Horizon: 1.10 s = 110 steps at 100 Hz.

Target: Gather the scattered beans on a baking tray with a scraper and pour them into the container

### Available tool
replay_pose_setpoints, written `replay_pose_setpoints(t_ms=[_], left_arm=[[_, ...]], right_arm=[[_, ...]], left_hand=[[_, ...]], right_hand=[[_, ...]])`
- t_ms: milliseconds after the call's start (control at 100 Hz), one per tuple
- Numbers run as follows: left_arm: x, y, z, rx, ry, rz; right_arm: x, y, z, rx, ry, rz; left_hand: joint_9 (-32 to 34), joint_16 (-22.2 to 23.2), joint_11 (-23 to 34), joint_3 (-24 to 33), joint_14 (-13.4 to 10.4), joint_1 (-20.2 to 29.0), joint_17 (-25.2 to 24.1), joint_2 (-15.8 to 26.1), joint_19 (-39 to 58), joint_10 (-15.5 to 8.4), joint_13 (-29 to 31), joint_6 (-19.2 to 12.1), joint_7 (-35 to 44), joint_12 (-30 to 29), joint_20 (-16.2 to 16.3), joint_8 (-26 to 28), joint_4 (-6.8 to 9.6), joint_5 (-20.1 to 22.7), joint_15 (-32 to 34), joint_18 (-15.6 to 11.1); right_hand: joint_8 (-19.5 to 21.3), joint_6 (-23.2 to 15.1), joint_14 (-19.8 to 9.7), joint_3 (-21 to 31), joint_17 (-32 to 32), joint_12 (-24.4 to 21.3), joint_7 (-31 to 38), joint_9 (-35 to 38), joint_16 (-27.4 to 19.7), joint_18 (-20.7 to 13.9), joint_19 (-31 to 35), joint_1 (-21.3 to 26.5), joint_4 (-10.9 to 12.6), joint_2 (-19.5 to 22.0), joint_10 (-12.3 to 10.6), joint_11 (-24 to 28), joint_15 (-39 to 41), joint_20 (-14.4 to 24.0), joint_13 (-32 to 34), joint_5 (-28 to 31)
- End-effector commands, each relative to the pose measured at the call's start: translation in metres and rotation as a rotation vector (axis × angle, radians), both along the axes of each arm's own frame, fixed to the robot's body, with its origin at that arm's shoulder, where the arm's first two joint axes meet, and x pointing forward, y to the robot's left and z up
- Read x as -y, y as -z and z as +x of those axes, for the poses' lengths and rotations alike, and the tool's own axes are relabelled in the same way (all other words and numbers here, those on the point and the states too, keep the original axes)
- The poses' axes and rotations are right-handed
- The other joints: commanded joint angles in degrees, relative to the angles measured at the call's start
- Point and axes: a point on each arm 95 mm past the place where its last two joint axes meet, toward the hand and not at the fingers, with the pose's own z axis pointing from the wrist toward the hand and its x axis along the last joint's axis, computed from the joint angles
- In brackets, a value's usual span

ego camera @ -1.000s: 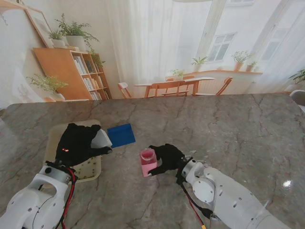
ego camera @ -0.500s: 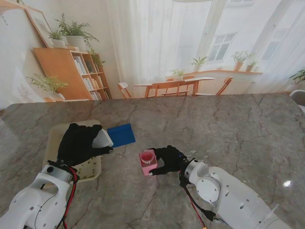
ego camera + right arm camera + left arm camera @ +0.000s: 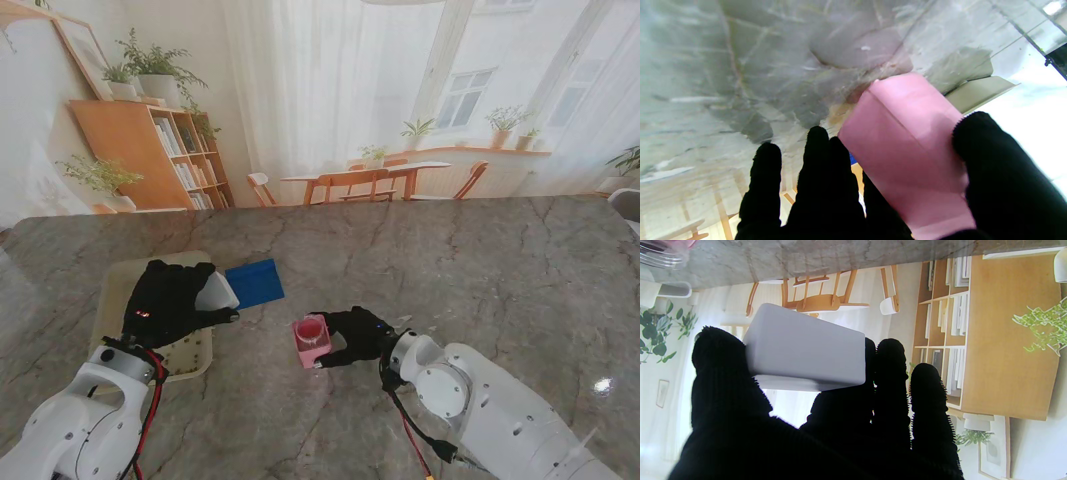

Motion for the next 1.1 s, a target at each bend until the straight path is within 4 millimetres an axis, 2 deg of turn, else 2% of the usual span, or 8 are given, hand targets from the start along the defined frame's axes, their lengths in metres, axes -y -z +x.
replay_pose_setpoints(t_ms=[0, 190, 460, 940, 1090], left_arm=[[0.002, 0.003, 0.000, -0.010, 0.000, -0.008], [0.002, 0.004, 0.001, -0.017, 0.001, -0.011], [0.002, 0.005, 0.000, -0.019, -0.001, -0.012], [0.003, 0.006, 0.001, -0.028, 0.003, -0.018], [0.004, 0.006, 0.001, -0.032, 0.004, -0.021]], right_arm=[[0.012, 0.020, -0.008, -0.071, 0.007, -0.051], [0.013, 0.019, -0.008, -0.108, 0.002, -0.058], [0.018, 0.021, -0.010, -0.169, -0.038, -0.120], [0.026, 0.022, -0.011, -0.239, -0.020, -0.183], [0.028, 0.022, -0.009, -0.251, 0.008, -0.178]], left_hand=[[3.4, 0.6, 16.4, 8.7, -3.0, 24.2, -0.1, 10.2, 0.7, -15.5, -0.6, -9.8, 5.9, 3.2, -0.8, 2.1, -0.99, 0.3, 0.6, -1.1], [3.5, 0.7, 16.6, 8.7, -3.0, 24.2, 0.0, 10.2, 0.8, -15.5, -0.5, -9.7, 6.0, 3.3, -0.7, 2.1, -1.00, 0.3, 0.7, -1.1], [3.6, 0.7, 16.8, 8.7, -3.1, 24.2, 0.0, 10.1, 0.9, -15.5, -0.4, -9.8, 6.0, 3.4, -0.7, 2.1, -1.01, 0.4, 0.9, -1.2], [4.0, 0.9, 17.5, 8.7, -3.1, 24.2, 0.2, 10.0, 1.2, -15.8, -0.2, -9.6, 6.1, 3.7, -0.5, 2.0, -1.03, 0.6, 1.5, -1.1], [4.1, 1.0, 17.8, 8.7, -3.1, 24.2, 0.3, 9.9, 1.3, -15.8, -0.1, -9.6, 6.1, 3.8, -0.4, 1.9, -1.05, 0.8, 1.7, -1.1]], right_hand=[[-1.6, 0.7, 9.0, -1.5, 1.2, -0.9, -1.8, -1.5, -2.1, 4.8, -2.7, -1.6, 2.4, 3.1, 1.7, -2.4, -2.9, -0.8, -0.6, -1.9], [-4.3, 3.1, 10.3, -4.4, -0.4, -1.5, -4.2, -3.5, -2.5, 5.0, -5.6, -2.2, 2.6, 5.0, 3.5, -5.0, -5.7, -1.0, -2.9, -1.3], [-4.8, 3.9, 11.4, -5.3, -2.4, -2.0, -5.3, -7.3, -3.1, 4.6, -7.7, -1.8, 2.7, 5.7, 5.4, -6.7, -7.8, -1.3, -6.4, -4.0], [-7.3, 11.9, 15.6, -7.2, -8.2, -4.2, -10.8, -17.5, -5.8, 5.1, -14.4, -2.6, 2.7, 7.9, 12.8, -10.7, -14.0, -3.0, -15.7, -9.1], [-8.6, 12.9, 15.8, -7.8, -9.1, -4.6, -12.7, -19.1, -6.2, 5.1, -16.3, -1.6, 2.8, 7.3, 13.4, -10.9, -14.8, -3.4, -17.1, -8.5]])
